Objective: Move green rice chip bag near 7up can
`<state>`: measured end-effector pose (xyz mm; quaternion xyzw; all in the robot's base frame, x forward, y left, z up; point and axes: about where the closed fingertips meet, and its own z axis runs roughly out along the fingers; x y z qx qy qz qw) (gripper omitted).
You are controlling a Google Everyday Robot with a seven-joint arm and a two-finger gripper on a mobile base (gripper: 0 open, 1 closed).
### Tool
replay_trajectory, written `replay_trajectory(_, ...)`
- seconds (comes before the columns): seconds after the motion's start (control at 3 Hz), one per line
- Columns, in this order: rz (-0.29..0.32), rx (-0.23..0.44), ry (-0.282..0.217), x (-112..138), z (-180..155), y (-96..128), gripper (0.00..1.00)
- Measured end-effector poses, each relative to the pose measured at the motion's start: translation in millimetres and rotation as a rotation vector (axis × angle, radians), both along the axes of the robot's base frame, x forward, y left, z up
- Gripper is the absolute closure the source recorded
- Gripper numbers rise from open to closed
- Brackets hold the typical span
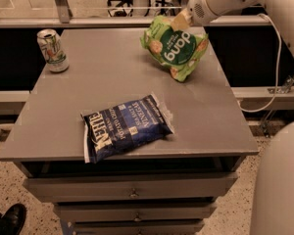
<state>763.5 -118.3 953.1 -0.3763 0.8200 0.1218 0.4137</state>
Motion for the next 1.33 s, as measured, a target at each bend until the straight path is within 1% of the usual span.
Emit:
replay_trajectory(0.33, -0.078, 0.018, -0.047, -8, 23, 3, 1.00)
replay_trajectory(0.67, -0.096, 0.059, -0.043, -18, 35, 15, 1.00)
replay_trajectory(1.0, -0.094, 0.069, -0.038, -20, 36, 19, 1.00)
replay_trajectory(1.33, -0.080, 0.086, -0.035, -21, 33, 33, 1.00)
